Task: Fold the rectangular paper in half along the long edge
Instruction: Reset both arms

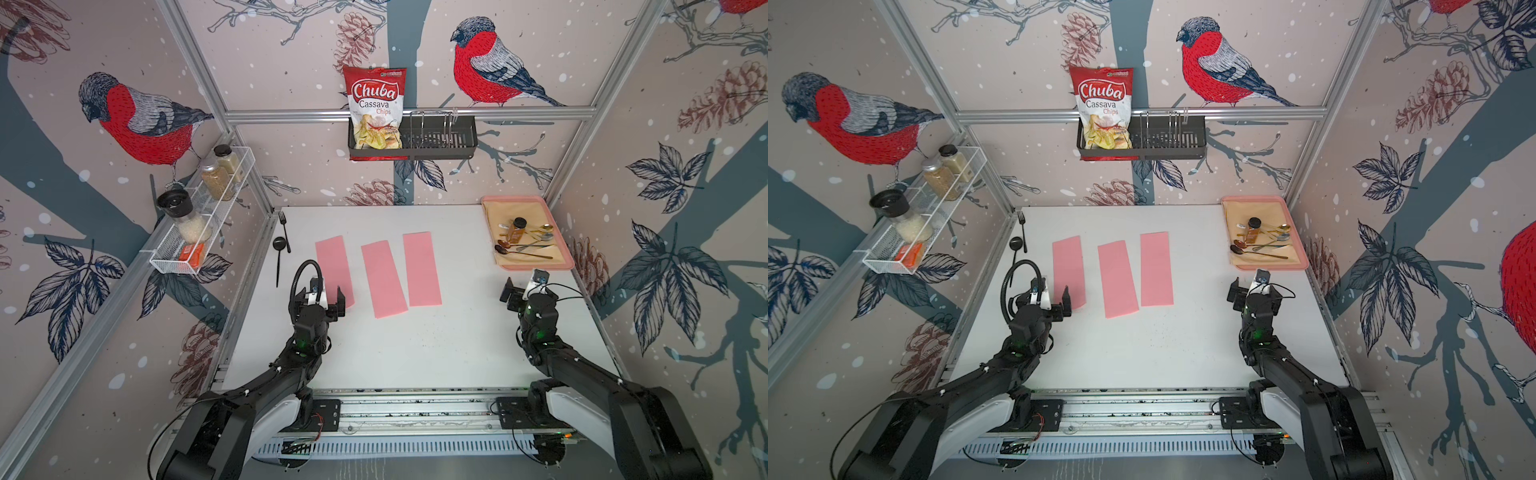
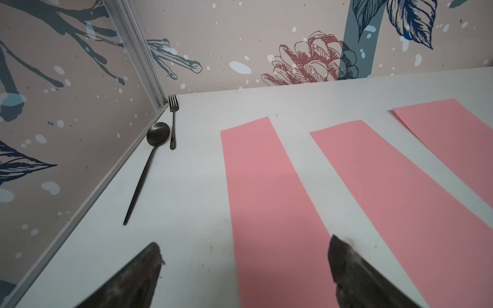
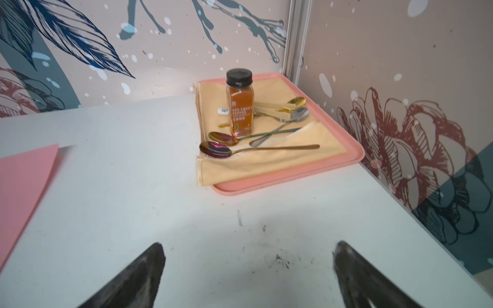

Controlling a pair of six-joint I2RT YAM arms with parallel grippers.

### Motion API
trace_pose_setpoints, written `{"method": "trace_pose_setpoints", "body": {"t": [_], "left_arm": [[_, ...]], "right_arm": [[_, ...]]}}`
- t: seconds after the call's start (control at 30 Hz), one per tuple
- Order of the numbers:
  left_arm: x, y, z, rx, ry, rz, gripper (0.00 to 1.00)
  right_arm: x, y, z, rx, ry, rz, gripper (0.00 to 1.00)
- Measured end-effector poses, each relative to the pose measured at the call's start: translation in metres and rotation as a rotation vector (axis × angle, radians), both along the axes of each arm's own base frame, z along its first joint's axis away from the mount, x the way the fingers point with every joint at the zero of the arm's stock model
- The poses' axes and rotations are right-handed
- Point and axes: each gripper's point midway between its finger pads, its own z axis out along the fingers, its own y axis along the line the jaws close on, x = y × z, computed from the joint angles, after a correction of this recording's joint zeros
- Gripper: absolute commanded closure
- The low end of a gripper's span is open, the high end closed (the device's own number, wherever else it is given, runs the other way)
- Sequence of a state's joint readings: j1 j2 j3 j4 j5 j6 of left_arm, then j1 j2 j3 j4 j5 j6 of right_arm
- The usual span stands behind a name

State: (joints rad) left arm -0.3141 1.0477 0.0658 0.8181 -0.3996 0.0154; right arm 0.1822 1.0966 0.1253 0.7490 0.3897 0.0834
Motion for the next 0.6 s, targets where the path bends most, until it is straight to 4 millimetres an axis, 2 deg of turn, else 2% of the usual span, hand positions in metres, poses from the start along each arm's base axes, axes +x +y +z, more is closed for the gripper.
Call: {"method": "trace_pose_setpoints", "body": {"t": [0.07,0.17,0.3,0.37,0.43,0.53,0.6], "left_arm": [[0.007,0.008,0.0,-0.001,-0.02,0.028,0.01],[0.024,0.019,0.001,-0.025,-0.034,0.066,0.01],[0.065,0.025,0.029,-0.093,-0.086,0.081,0.01],[0.066,0.022,0.027,-0.109,-0.08,0.056,0.01],[0.06,0.019,0.017,-0.115,-0.055,0.03,0.01],[0.045,0.024,0.013,-0.114,-0.053,0.042,0.01],[0.041,0.028,0.022,-0.095,-0.079,0.057,0.01]], "right_arm": [[0.005,-0.001,-0.003,0.001,-0.011,-0.007,0.0],[0.02,-0.006,0.008,0.009,-0.075,-0.024,0.0],[0.032,-0.02,0.006,-0.005,-0.114,-0.061,0.0],[0.028,-0.029,-0.002,-0.001,-0.125,-0.086,0.0],[0.024,-0.026,-0.008,0.0,-0.12,-0.073,0.0],[0.032,-0.023,0.013,0.013,-0.199,-0.056,0.0],[0.033,-0.022,0.017,0.015,-0.22,-0.055,0.0]]}}
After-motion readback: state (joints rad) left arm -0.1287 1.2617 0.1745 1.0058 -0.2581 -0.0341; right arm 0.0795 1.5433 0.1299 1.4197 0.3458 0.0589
